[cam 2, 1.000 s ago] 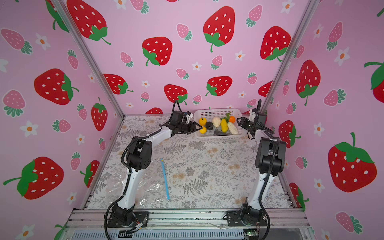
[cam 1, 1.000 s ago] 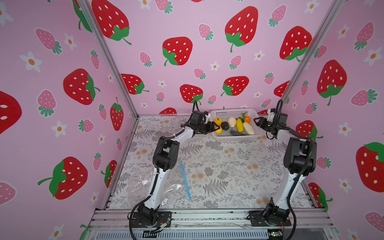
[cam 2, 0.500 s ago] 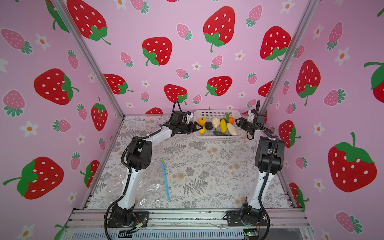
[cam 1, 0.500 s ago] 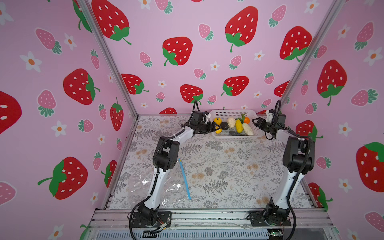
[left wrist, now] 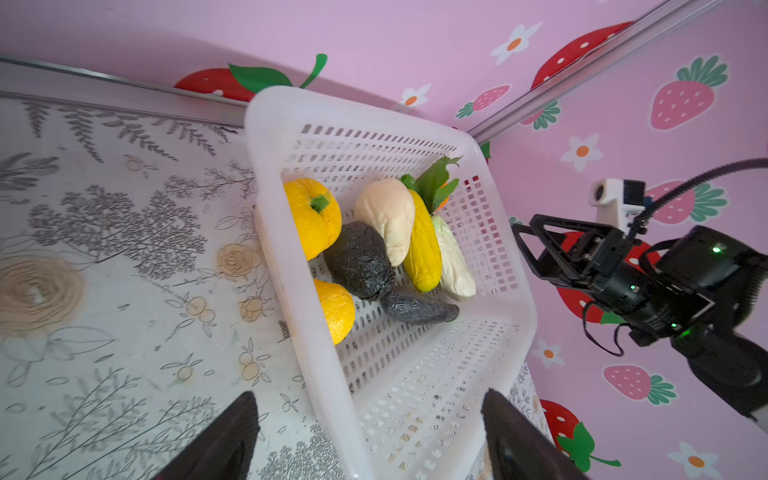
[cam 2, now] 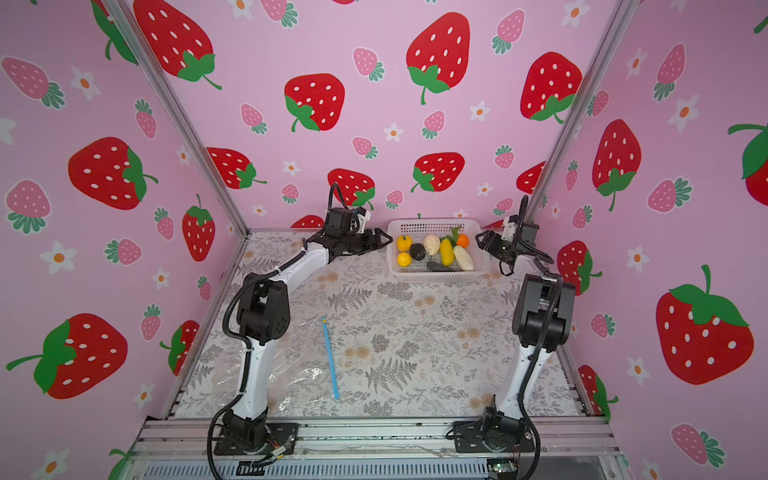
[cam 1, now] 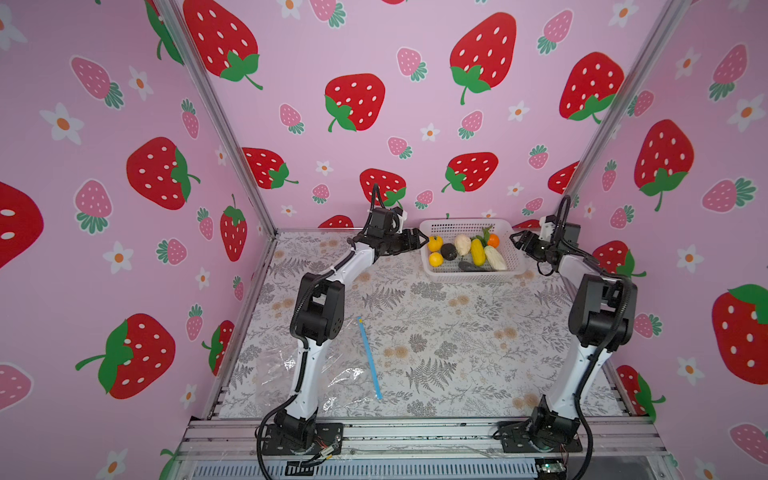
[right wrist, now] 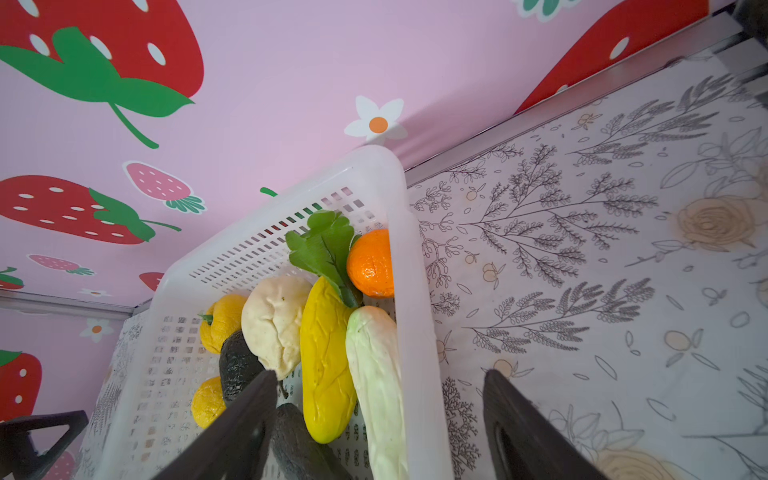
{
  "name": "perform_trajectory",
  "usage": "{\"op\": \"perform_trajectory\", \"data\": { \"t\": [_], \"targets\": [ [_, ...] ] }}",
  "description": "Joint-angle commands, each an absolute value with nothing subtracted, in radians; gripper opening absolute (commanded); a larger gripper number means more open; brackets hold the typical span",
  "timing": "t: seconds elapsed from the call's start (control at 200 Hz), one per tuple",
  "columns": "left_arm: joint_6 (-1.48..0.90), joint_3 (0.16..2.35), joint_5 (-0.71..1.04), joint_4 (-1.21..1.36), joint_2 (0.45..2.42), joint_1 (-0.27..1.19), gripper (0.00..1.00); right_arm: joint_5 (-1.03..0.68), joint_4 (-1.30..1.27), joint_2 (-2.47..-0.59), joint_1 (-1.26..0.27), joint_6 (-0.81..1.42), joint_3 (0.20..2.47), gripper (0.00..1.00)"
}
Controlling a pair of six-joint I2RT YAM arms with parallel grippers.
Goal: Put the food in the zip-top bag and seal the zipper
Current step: 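Release the basket and move both grippers down to the clear bag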
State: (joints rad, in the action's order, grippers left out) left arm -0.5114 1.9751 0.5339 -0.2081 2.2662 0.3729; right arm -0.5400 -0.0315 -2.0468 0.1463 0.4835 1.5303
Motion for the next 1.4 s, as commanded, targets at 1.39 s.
{"op": "perform_trajectory", "data": {
  "t": [1.39],
  "targets": [
    [-0.813, 0.608, 0.519, -0.417, 1.183, 0.14, 0.74, -0.687, -0.345, -1.897, -0.954, 0.596, 0.961, 0.48]
  ]
}}
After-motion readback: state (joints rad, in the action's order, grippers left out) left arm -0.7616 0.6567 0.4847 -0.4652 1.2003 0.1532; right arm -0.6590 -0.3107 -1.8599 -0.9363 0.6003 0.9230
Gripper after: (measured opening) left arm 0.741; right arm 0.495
